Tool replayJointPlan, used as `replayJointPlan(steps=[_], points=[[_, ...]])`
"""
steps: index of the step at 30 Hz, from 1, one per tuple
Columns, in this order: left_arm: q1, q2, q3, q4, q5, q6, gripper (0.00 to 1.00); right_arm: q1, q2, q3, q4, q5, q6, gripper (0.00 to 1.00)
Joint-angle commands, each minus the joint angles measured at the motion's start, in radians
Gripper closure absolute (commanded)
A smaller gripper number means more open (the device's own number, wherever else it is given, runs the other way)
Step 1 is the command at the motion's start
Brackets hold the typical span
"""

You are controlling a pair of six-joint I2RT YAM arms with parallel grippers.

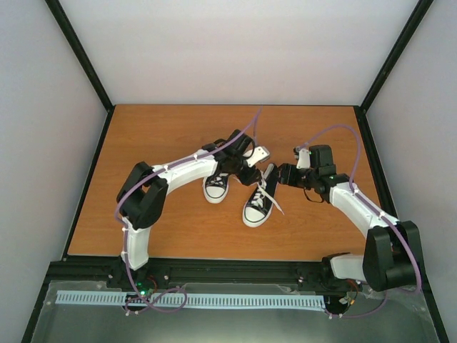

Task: Tie the shoes
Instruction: Adjust the shoe at the center of the board.

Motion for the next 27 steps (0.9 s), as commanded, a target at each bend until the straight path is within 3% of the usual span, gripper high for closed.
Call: replayJointPlan(steps=[1,9,27], points=[[-0.003,-0.061,-0.083,0.072,0.051,0.172,0.49,0.0,0.029,-0.03,0.104,0.033,0.083,0.44],[0.055,-0.098,-0.154,0.274,0.155,0.01,0.49,0.002,0.079,-0.017,0.128,0.02,0.075,0.51],[0.039,-0.041,-0.197,0.378,0.162,-0.006,0.58,0.004,0.146,0.031,0.138,-0.056,0.049,0.62]])
